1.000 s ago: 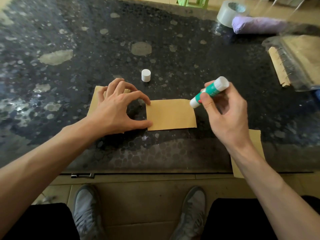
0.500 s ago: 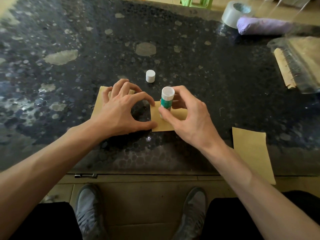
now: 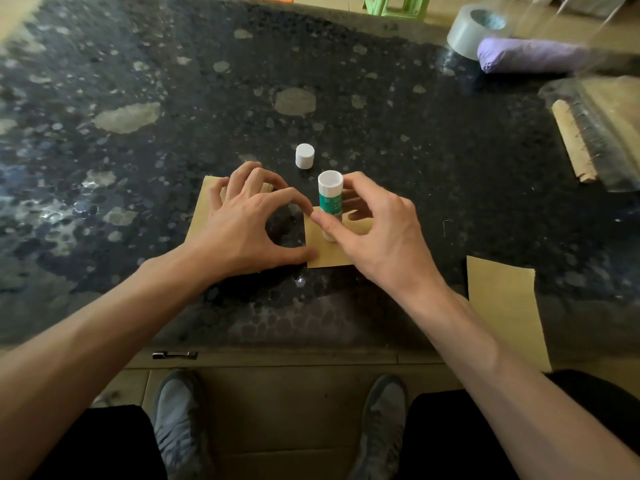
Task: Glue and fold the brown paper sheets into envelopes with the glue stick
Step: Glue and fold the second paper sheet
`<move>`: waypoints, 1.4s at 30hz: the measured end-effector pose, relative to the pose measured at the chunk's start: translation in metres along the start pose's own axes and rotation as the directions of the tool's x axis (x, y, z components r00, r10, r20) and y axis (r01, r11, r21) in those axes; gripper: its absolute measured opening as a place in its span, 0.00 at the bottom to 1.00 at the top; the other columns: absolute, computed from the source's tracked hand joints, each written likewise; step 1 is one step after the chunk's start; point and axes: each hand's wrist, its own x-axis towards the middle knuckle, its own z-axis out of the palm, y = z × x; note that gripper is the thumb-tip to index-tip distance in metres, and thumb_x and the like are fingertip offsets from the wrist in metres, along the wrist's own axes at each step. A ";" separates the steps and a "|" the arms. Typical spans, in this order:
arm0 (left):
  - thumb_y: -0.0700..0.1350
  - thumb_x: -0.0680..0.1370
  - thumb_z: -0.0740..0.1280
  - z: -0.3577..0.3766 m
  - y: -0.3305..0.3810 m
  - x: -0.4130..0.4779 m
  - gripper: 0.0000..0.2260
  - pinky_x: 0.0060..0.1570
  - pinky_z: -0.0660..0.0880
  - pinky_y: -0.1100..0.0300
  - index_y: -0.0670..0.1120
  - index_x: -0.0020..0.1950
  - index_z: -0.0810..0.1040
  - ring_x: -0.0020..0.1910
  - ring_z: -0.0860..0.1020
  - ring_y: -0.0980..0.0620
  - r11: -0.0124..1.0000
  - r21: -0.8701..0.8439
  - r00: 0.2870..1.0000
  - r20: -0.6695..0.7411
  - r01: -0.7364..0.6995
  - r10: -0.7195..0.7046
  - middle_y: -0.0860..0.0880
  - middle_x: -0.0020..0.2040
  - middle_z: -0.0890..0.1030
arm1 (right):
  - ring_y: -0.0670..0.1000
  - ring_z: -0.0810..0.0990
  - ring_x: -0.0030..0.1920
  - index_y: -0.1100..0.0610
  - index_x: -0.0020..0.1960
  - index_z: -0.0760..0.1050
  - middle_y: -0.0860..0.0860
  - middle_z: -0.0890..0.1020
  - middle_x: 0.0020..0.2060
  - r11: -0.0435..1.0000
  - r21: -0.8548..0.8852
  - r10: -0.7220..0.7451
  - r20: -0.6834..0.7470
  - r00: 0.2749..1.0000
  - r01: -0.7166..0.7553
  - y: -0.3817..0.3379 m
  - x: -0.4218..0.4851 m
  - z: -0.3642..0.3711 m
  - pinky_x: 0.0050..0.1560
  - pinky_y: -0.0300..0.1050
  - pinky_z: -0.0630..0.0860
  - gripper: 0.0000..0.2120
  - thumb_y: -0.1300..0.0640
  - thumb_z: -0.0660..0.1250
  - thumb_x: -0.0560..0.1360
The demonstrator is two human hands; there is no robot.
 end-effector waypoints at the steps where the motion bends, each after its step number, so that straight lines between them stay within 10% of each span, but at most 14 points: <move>1: 0.73 0.65 0.71 0.000 0.000 0.000 0.28 0.75 0.49 0.44 0.67 0.63 0.77 0.80 0.52 0.50 1.000 -0.007 1.000 0.003 0.000 0.000 0.57 0.66 0.68 | 0.37 0.80 0.49 0.49 0.58 0.78 0.37 0.81 0.49 1.000 -0.019 -0.003 0.000 1.000 0.003 0.000 0.000 -0.001 0.51 0.27 0.75 0.15 0.43 0.76 0.77; 28: 0.73 0.66 0.71 0.001 -0.001 -0.002 0.28 0.75 0.49 0.44 0.68 0.64 0.76 0.80 0.51 0.50 1.000 0.013 1.000 0.008 -0.002 0.002 0.59 0.67 0.66 | 0.44 0.77 0.56 0.56 0.66 0.74 0.47 0.80 0.57 0.994 -0.108 -0.015 0.164 0.986 0.033 0.010 -0.014 -0.018 0.55 0.31 0.68 0.14 0.54 0.69 0.82; 42: 0.76 0.65 0.69 0.000 -0.002 -0.001 0.29 0.75 0.48 0.44 0.68 0.63 0.76 0.80 0.51 0.52 1.000 -0.004 1.000 0.022 0.000 0.000 0.60 0.66 0.65 | 0.42 0.74 0.48 0.55 0.56 0.75 0.43 0.76 0.48 0.976 -0.208 -0.063 -0.011 0.998 0.059 0.017 -0.017 -0.018 0.48 0.24 0.69 0.12 0.50 0.72 0.80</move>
